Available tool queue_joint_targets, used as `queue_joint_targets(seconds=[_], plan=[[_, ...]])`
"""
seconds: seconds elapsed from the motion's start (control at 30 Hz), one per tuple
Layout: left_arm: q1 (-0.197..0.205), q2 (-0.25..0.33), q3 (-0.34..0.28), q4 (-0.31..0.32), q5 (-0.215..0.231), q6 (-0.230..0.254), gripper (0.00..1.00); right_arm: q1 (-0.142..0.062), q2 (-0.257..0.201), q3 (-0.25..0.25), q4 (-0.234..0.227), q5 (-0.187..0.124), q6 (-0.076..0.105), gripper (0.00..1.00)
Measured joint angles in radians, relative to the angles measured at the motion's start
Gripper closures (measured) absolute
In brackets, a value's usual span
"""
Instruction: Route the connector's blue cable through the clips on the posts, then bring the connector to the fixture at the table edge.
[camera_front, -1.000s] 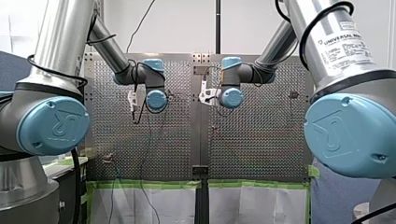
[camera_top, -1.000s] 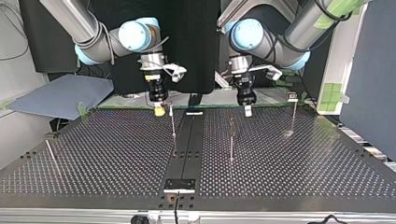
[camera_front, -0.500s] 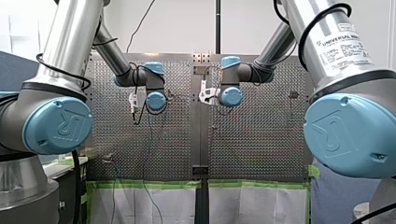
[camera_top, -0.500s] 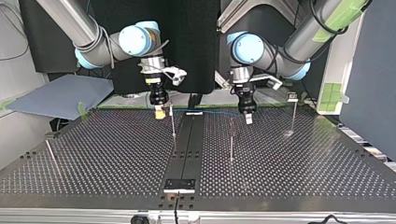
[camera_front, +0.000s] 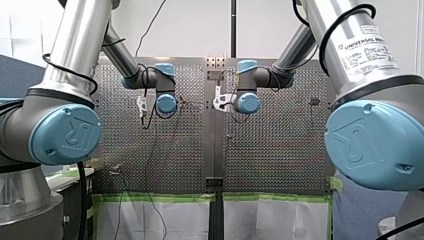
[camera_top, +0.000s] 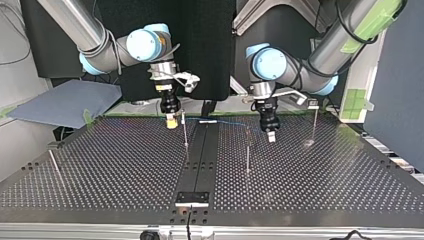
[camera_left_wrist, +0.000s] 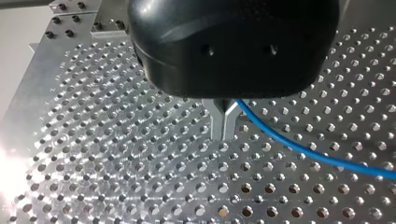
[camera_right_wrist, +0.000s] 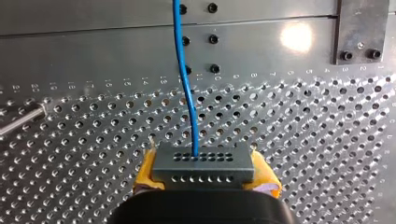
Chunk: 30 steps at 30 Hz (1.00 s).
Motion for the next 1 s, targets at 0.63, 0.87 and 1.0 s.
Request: queue_joint_targets(seconds=[0.63,0.87,1.0], plan=[[-0.005,0.006,-0.002,-0.108,-0.017,0.002,0.99,0.011,0.0,0.0,0.013,-0.018,-0.013,1.0],[-0.003,0.04,-0.002,-0.12,-0.026,0.001,0.99,0.011,0.0,-0.002,0.013,-0.02,-0.013,1.0],[-0.003,0.052,-0.002,-0.105,-0.028,-0.001,0.99,0.008,0.0,-0.007,0.015,-0.022,-0.013,1.0]])
